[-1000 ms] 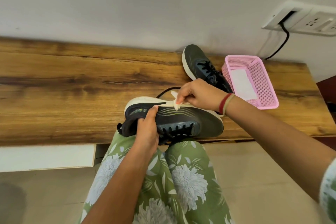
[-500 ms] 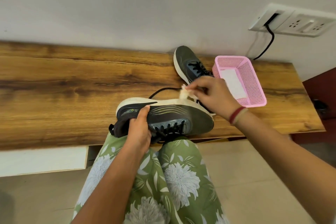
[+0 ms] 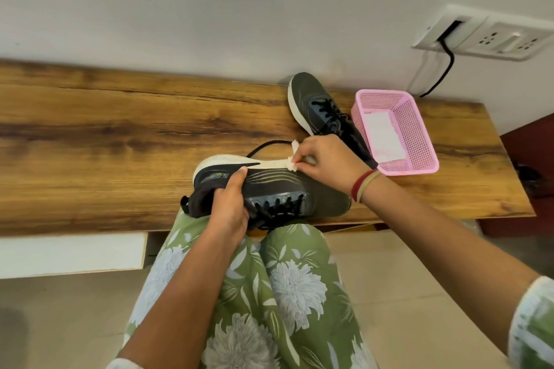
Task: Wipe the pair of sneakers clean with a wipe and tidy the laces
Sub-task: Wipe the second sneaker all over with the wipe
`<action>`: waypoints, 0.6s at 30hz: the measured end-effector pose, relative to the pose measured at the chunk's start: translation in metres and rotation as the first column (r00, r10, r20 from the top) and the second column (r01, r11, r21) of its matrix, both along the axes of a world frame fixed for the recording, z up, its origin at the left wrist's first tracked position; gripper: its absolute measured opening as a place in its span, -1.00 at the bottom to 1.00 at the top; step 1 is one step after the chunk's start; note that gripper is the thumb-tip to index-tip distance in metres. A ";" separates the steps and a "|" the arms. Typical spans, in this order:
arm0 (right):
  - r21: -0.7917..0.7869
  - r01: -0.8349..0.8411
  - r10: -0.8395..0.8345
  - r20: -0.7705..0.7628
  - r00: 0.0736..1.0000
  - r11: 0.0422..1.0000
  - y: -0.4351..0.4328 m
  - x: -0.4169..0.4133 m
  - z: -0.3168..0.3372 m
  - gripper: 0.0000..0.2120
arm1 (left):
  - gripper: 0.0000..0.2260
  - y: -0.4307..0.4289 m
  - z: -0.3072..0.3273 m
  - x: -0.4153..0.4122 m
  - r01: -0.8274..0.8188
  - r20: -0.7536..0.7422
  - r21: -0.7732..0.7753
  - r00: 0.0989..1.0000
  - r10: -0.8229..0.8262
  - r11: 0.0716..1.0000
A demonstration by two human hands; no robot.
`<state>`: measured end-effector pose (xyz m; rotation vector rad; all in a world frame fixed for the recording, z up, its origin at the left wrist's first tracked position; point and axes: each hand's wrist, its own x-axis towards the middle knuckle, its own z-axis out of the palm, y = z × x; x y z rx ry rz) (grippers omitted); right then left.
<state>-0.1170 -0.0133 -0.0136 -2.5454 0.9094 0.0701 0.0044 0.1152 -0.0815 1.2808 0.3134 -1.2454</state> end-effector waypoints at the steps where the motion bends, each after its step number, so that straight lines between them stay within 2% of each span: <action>1: -0.005 0.008 -0.008 0.004 1.000 1.000 0.001 -0.007 0.000 -0.87 | -0.61 0.000 0.000 0.000 -0.003 0.000 -0.004 1.000 0.003 1.000; 6: -0.031 0.096 -0.097 -0.006 0.995 0.995 0.012 -0.056 -0.001 -0.88 | -0.63 -0.001 -0.001 0.001 -0.001 -0.008 -0.024 1.000 0.001 1.000; 9: 0.015 0.261 -0.261 -0.014 0.965 0.965 0.010 -0.070 0.006 -0.88 | -0.63 -0.001 0.000 0.000 -0.013 -0.009 -0.025 1.000 0.013 1.000; 12: 0.068 0.430 -0.434 0.191 0.880 0.901 0.005 -0.052 0.012 -0.87 | -0.65 -0.002 -0.002 0.001 -0.032 -0.002 -0.034 0.999 0.032 0.999; 14: 0.107 0.373 -0.388 0.241 0.890 0.922 0.007 -0.027 0.011 -0.86 | -0.67 -0.002 -0.004 0.001 -0.023 0.005 -0.040 1.000 0.023 0.999; 16: 0.077 0.221 -0.231 0.156 0.960 0.972 0.010 -0.008 0.001 -0.86 | -0.69 -0.002 -0.005 0.001 -0.009 0.004 -0.047 1.000 0.009 0.999; 18: -0.001 0.134 -0.134 0.065 0.989 0.991 0.012 -0.009 -0.010 -0.85 | -0.76 -0.001 -0.005 0.001 -0.008 0.005 -0.056 1.000 0.008 0.998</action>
